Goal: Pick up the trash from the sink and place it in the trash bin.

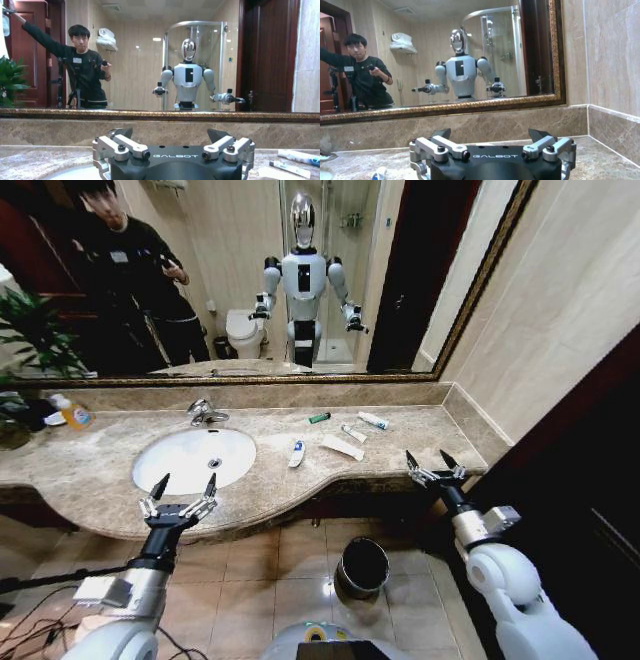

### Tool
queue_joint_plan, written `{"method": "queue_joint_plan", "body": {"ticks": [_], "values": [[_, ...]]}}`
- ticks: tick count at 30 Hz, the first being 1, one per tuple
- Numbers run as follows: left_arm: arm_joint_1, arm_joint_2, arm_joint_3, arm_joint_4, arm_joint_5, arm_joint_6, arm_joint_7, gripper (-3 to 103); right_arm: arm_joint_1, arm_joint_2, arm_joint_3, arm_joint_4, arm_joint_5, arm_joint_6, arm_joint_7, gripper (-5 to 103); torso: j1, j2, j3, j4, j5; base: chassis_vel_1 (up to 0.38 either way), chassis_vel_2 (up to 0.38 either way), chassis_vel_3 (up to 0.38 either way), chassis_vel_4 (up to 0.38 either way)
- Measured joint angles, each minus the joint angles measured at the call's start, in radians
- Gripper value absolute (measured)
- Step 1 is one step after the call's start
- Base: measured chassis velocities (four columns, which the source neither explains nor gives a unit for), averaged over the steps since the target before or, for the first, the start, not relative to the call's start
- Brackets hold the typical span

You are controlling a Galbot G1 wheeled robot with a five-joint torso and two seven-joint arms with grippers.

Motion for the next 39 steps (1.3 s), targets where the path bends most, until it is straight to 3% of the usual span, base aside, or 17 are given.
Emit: {"method": "queue_joint_plan", "body": {"ticks": [10,15,18,26,29,39], "values": [[0.000,0.000,0.000,0.000,0.000,0.000,0.000,100,0.015,0.000,-0.010,-0.013,-0.001,-0.003,-0.004,100,0.000,0.000,0.000,-0.0001,0.0000,0.000,0.000,0.000,0.000],[0.000,0.000,0.000,0.000,0.000,0.000,0.000,100,0.060,-0.018,-0.023,-0.026,0.023,-0.053,-0.026,100,0.000,0.000,0.000,-0.0001,0.0001,0.000,0.000,0.000,0.000],[0.000,0.000,0.000,0.000,0.000,0.000,0.000,100,0.126,-0.048,-0.037,-0.069,0.044,-0.101,-0.068,100,0.000,0.000,0.000,0.0000,0.0000,0.000,0.000,0.000,0.000],[0.000,0.000,0.000,0.000,0.000,0.000,0.000,100,0.236,-0.106,-0.044,-0.166,0.045,-0.142,-0.167,100,0.000,0.000,0.000,-0.0001,0.0001,0.000,0.000,0.000,0.000],[0.000,0.000,0.000,0.000,0.000,0.000,0.000,100,0.358,-0.143,-0.070,-0.261,0.054,-0.170,-0.211,100,0.000,0.000,0.000,0.0001,0.0001,0.000,0.000,0.000,0.000],[0.000,0.000,0.000,0.000,0.000,0.000,0.000,100,0.521,-0.208,-0.133,-0.446,0.037,-0.182,-0.322,100,0.000,0.000,0.000,0.0000,0.0001,0.000,0.000,0.000,0.000]]}}
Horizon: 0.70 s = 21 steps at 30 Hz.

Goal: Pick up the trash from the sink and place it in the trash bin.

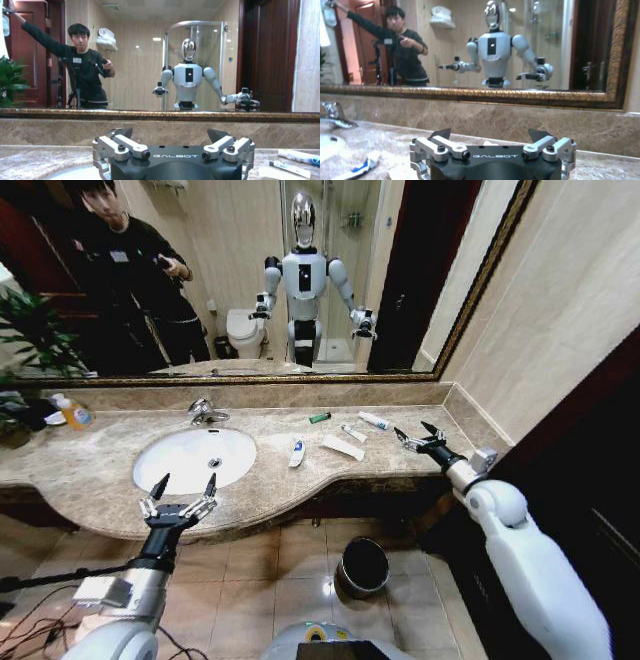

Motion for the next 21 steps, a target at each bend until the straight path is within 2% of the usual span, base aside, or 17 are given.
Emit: {"method": "queue_joint_plan", "body": {"ticks": [3,7,10,11,21], "values": [[0.000,0.000,0.000,0.000,0.000,0.000,0.000,100,0.082,-0.022,-0.056,-0.085,-0.034,-0.002,-0.054,100,0.000,0.000,0.000,0.0000,-0.0001,0.000,0.000,0.000,0.000],[0.000,0.000,0.000,0.000,0.000,0.000,0.000,100,0.195,-0.018,-0.134,-0.168,-0.071,-0.003,-0.077,100,0.000,0.000,0.000,0.0000,-0.0002,0.000,0.000,0.000,0.000],[0.000,0.000,0.000,0.000,0.000,0.000,0.000,100,0.221,-0.015,-0.156,-0.183,-0.076,-0.007,-0.078,100,0.000,0.000,0.000,0.0000,-0.0001,0.000,0.000,0.000,0.000],[0.000,0.000,0.000,0.000,0.000,0.000,0.000,100,0.279,-0.005,-0.206,-0.218,-0.080,-0.015,-0.084,100,0.000,0.000,0.000,0.0001,-0.0003,0.000,0.000,0.000,0.000],[0.000,0.000,0.000,0.000,0.000,0.000,0.000,100,0.441,0.054,-0.335,-0.361,-0.136,-0.071,-0.172,100,0.000,0.000,0.000,0.0001,0.0001,0.000,0.000,0.000,0.000]]}}
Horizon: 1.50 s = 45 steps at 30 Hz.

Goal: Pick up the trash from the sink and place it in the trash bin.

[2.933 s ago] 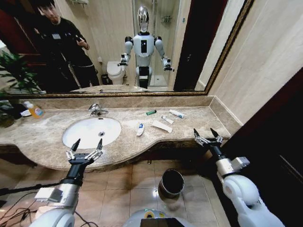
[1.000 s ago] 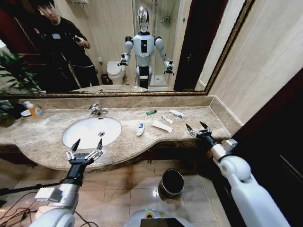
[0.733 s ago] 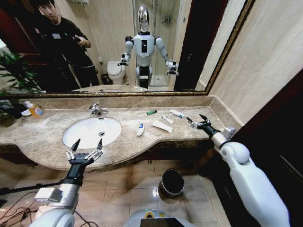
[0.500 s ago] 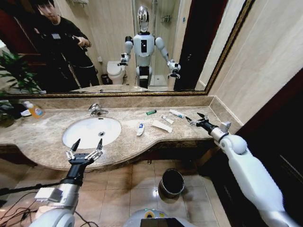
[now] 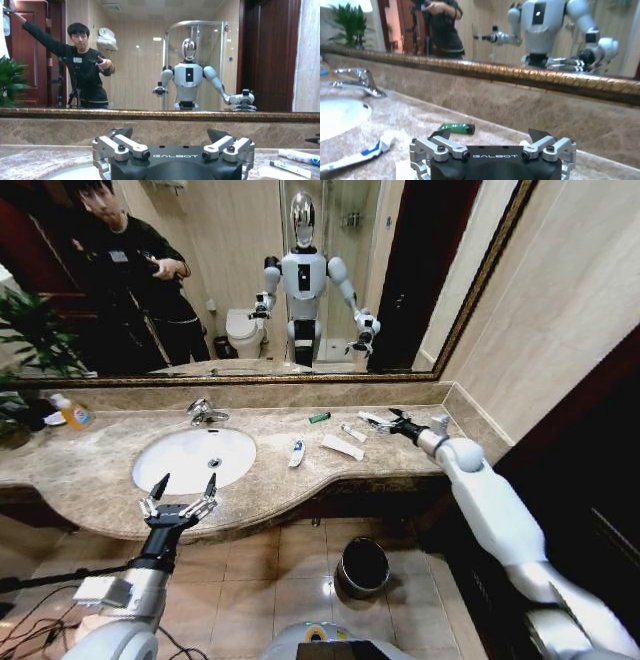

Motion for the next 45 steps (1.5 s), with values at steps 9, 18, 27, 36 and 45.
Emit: {"method": "queue_joint_plan", "body": {"ticks": [9,18,27,36,45], "values": [[0.000,0.000,0.000,0.000,0.000,0.000,0.000,100,0.001,0.015,-0.022,-0.030,-0.005,-0.034,0.044,100,0.000,0.000,0.000,-0.0003,0.0004,0.000,0.000,0.000,0.000],[0.000,0.000,0.000,0.000,0.000,0.000,0.000,100,-0.018,0.019,-0.041,-0.021,-0.015,-0.039,0.045,100,0.000,0.000,0.000,0.0000,-0.0002,0.000,0.000,0.000,0.000],[0.000,0.000,0.000,0.000,0.000,0.000,0.000,100,-0.173,-0.002,-0.008,0.107,-0.043,-0.019,0.037,100,0.000,0.000,0.000,-0.0002,-0.0001,0.000,0.000,0.000,0.000],[0.000,0.000,0.000,0.000,0.000,0.000,0.000,100,-0.248,0.011,0.005,0.158,-0.078,-0.005,0.037,100,0.000,0.000,0.000,-0.0001,-0.0001,0.000,0.000,0.000,0.000],[0.000,0.000,0.000,0.000,0.000,0.000,0.000,100,-0.244,0.043,-0.020,0.174,-0.112,-0.007,0.050,100,0.000,0.000,0.000,-0.0001,-0.0002,0.000,0.000,0.000,0.000]]}}
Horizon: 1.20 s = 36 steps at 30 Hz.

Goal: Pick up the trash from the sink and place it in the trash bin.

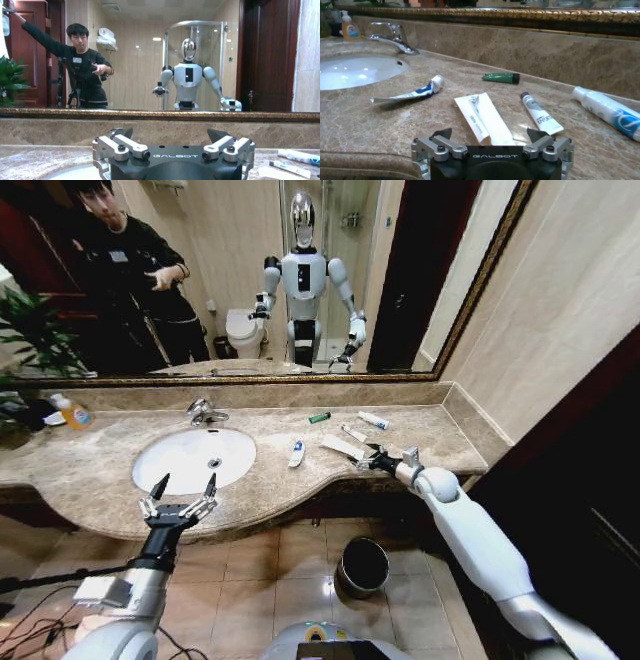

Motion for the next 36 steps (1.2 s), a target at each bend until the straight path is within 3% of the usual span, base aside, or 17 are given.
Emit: {"method": "queue_joint_plan", "body": {"ticks": [8,12,14,15,18,21,23,24,25,27,36], "values": [[0.000,0.000,0.000,0.000,0.000,0.000,0.000,100,0.010,0.022,-0.017,-0.022,-0.009,-0.002,0.027,79,0.000,0.000,0.000,0.0000,0.0000,0.000,0.000,0.000,0.000],[0.000,0.000,0.000,0.000,0.000,0.000,0.000,100,0.019,0.027,-0.022,-0.032,-0.015,-0.003,0.045,57,0.000,0.000,0.000,0.0000,0.0000,0.000,0.000,0.000,0.000],[0.000,0.000,0.000,0.000,0.000,0.000,0.000,100,0.020,0.028,-0.022,-0.032,-0.015,-0.003,0.048,57,0.000,0.000,0.000,0.0000,0.0000,0.000,0.000,0.000,0.000],[0.000,0.000,0.000,0.000,0.000,0.000,0.000,100,0.022,0.028,-0.023,-0.032,-0.016,-0.003,0.052,46,0.000,0.000,0.000,0.0000,0.0000,0.000,0.000,0.000,0.000],[0.000,0.000,0.000,0.000,0.000,0.000,0.000,100,0.022,0.028,-0.023,-0.030,-0.016,-0.003,0.055,41,0.000,0.000,0.000,0.0000,0.0000,0.000,0.000,0.000,0.000],[0.000,0.000,0.000,0.000,0.000,0.000,0.000,100,0.021,0.028,-0.024,-0.024,-0.016,-0.003,0.057,25,0.000,0.000,0.000,0.0000,0.0001,0.000,0.000,0.000,0.000],[0.000,0.000,0.000,0.000,0.000,0.000,0.000,100,0.020,0.028,-0.024,-0.023,-0.017,-0.003,0.057,25,0.000,0.000,0.000,0.0000,0.0000,0.000,0.000,0.000,0.000],[0.000,0.000,0.000,0.000,0.000,0.000,0.000,100,0.017,0.029,-0.024,-0.021,-0.018,-0.001,0.059,14,0.000,0.000,0.000,0.0000,0.0001,0.000,0.000,0.000,0.000],[0.000,0.000,0.000,0.000,0.000,0.000,0.000,100,0.014,0.029,-0.024,-0.020,-0.019,0.001,0.059,14,0.000,0.000,0.000,0.0000,0.0001,0.000,0.000,0.000,0.000],[0.000,0.000,0.000,0.000,0.000,0.000,0.000,100,0.009,0.029,-0.022,-0.015,-0.020,0.002,0.059,3,0.000,0.000,0.000,0.0000,0.0001,0.000,0.000,0.000,0.000],[0.000,0.000,0.000,0.000,0.000,0.000,0.000,100,-0.037,0.020,0.025,0.067,0.020,0.004,0.090,0,0.000,0.000,0.000,0.0001,-0.0001,0.000,0.000,0.000,0.000]]}}
